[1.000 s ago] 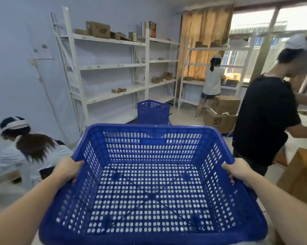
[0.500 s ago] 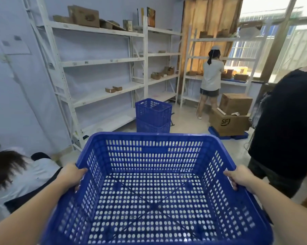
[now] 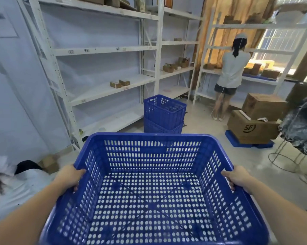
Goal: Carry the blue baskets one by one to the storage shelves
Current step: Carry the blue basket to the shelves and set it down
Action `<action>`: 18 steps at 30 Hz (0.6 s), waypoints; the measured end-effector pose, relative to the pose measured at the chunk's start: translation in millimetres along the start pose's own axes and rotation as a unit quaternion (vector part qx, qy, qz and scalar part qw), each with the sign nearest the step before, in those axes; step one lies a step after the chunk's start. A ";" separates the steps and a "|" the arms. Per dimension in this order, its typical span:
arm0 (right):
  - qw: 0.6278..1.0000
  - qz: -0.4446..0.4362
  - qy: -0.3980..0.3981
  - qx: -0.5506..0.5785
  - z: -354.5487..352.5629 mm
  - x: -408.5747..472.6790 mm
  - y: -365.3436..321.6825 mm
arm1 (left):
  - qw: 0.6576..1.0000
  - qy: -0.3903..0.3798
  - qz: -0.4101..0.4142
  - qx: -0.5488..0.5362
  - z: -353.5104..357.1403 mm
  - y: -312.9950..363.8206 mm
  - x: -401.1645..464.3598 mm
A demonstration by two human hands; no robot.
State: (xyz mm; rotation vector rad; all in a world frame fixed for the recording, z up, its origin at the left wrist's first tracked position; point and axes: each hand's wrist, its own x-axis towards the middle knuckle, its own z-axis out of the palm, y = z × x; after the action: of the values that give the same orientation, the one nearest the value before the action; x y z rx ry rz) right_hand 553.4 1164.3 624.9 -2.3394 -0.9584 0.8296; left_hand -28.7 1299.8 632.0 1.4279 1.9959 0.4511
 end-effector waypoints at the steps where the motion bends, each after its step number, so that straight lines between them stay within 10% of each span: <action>1: 1.000 -0.002 0.001 -0.004 1.5 16.4 -13.4 | 1.000 0.005 -0.002 -0.003 0.3 12.4 19.6; 18: 1.000 0.017 0.026 0.001 -28.2 326.5 -177.5 | 0.998 0.034 0.039 -0.020 46.8 252.4 318.7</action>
State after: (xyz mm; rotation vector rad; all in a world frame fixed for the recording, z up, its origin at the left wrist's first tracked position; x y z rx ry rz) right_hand 679.0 1514.9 640.1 -2.3705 -0.8983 0.7785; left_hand 116.0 1681.9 655.8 1.4876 1.9788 0.5779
